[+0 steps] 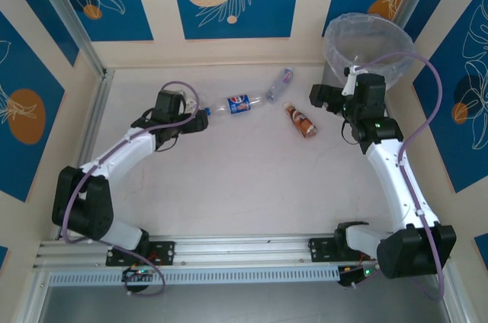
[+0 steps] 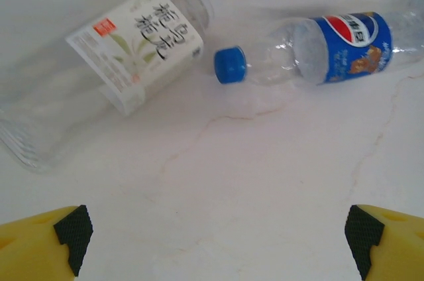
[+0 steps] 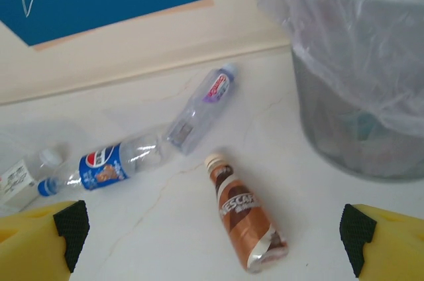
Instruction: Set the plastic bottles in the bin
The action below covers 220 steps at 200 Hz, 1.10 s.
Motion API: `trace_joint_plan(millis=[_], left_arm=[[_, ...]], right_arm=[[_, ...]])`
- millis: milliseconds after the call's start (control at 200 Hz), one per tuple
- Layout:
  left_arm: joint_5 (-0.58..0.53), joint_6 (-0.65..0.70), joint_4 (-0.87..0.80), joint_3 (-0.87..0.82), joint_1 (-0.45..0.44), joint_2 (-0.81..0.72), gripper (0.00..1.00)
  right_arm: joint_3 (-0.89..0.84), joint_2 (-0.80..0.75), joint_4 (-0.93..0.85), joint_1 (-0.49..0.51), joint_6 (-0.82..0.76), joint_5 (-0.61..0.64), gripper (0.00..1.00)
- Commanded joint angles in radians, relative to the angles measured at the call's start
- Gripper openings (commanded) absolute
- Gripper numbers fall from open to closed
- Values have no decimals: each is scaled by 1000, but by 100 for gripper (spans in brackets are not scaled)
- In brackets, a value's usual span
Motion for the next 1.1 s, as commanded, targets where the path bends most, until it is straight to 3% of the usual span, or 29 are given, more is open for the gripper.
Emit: trace_joint_plan(millis=[0,195,315,445,590,840,990,1095], left_arm=[[-119,145,-144,92,18,65,99],[-115,353,-277,247,69,173,99],[-149,415,-305,297,82,216,99],[-100,481,-305,327,114,270,99],[-35,606,-422,434,144,375,99],[-135,684,-549,619,176,551,99],[-115,717,-585,685,181,629,99],[-11,758,-642,706,187,662,99]], right_arm=[[-29,-43,-15,-1,21,-52,100],[-107,-102,13,-5,35,-40,100],[-128,-122,20,-8,38,-40,100],[-136,-128,21,-9,35,-38,100],[-133,-133,4,-14,28,-21,100],[-144,-135,9,-23,44,-25,100],[-148,-139,9,-26,53,-45,100],[-151,-145,-1,-27,51,-42,100]])
